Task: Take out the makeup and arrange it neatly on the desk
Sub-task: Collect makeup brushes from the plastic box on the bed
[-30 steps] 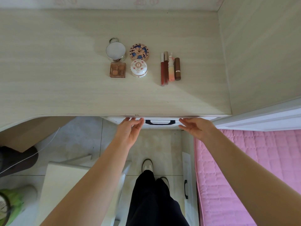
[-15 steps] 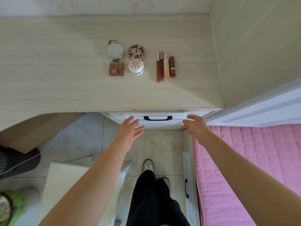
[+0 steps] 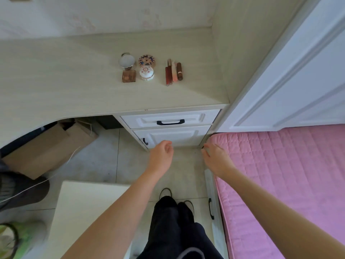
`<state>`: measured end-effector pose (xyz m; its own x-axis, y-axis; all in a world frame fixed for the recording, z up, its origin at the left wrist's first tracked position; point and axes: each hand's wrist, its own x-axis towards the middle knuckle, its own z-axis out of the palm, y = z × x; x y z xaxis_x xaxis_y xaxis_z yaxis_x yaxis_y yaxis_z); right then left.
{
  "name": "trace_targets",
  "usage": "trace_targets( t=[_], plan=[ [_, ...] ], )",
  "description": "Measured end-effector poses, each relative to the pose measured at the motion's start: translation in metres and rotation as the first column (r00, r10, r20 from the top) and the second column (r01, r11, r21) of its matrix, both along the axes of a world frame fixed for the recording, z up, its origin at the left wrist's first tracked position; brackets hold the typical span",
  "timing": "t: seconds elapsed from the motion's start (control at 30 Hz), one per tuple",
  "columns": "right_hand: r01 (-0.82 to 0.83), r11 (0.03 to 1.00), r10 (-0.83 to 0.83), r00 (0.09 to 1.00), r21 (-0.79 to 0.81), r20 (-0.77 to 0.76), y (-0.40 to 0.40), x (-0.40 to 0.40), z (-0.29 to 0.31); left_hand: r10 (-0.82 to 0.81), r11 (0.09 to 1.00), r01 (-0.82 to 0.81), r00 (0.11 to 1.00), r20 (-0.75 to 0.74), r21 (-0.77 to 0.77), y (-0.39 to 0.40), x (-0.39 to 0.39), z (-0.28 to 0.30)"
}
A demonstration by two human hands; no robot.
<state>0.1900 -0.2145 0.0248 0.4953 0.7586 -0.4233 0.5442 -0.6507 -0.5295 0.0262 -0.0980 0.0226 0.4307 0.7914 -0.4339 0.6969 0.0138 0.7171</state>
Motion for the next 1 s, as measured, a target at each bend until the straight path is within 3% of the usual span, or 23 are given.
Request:
trace_targets(
  t=[0.2,0.3,0.47,0.6,0.73,1.0],
  plan=[
    [-0.003,1.0,-0.001,0.988,0.027,0.153,-0.07,-0.036,0.042,-0.229,0.963,0.228,0.973,-0.01,0.144,-0.056,-0.007,0.035],
    [0.016,0.998,-0.031,0.971,0.064,0.236,-0.106,-0.062,0.053,-0.378,0.895,0.38,0.924,-0.053,0.233,-0.082,-0.016,0.053],
    [0.126,0.99,-0.139,0.893,0.058,0.429,-0.162,-0.114,0.057,-0.581,0.711,0.586,0.801,-0.146,0.388,-0.124,-0.051,0.07],
    [0.309,0.951,-0.268,0.808,0.011,0.525,-0.208,-0.162,0.056,-0.737,0.493,0.739,0.636,-0.231,0.459,-0.153,-0.087,0.059],
    [0.408,0.913,-0.334,0.75,-0.001,0.571,-0.251,-0.201,0.063,-0.786,0.337,0.737,0.563,-0.255,0.586,-0.188,-0.1,0.057],
    [0.655,0.756,-0.521,0.598,0.004,0.609,-0.351,-0.272,0.078,-0.914,0.044,0.78,0.283,-0.29,0.624,-0.287,-0.104,0.07]
  ],
)
